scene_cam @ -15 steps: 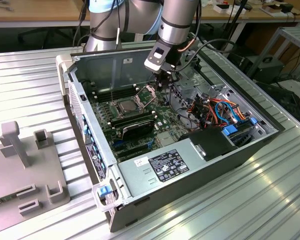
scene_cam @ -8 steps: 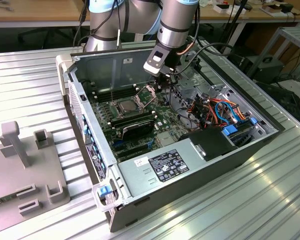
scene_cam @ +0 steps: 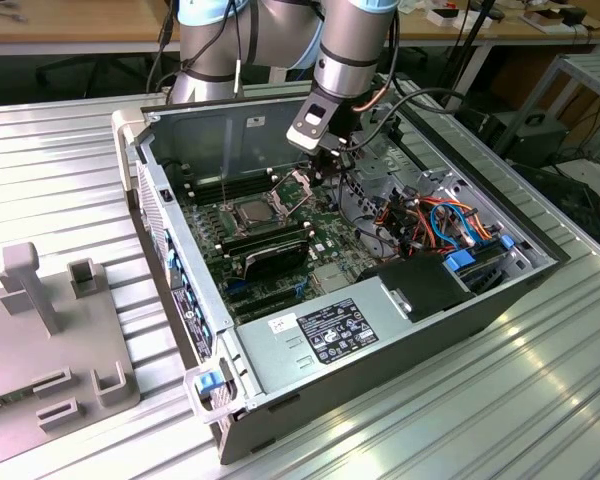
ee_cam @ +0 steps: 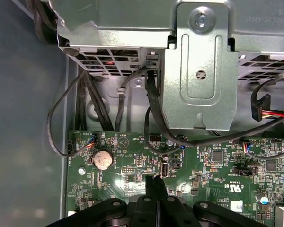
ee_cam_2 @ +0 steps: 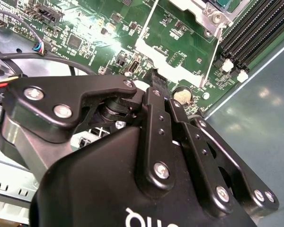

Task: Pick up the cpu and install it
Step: 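Close the cpu cover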

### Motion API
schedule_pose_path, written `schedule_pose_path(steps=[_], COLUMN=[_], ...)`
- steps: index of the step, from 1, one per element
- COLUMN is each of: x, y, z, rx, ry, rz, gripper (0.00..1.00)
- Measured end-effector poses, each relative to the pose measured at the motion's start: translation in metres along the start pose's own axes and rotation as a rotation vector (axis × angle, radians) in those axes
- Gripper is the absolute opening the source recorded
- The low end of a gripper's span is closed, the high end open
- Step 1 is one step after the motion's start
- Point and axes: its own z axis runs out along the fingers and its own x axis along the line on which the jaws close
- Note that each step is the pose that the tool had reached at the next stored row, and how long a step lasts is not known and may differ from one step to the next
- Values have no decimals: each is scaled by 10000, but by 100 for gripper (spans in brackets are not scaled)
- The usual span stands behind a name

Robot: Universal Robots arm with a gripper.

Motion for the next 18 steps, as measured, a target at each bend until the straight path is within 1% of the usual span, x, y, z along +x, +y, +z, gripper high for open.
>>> schedule_pose_path(steps=[4,7,10,15,18], x=[0,2,2,2,3], y=[-6,-51,-76,-79,-98], z=[2,0,-2,-2,-3], rx=[-1,-3,-8,-8,-8], ry=[0,0,0,0,0], rz=[2,0,1,-1,0], gripper=[11,11,11,11,11])
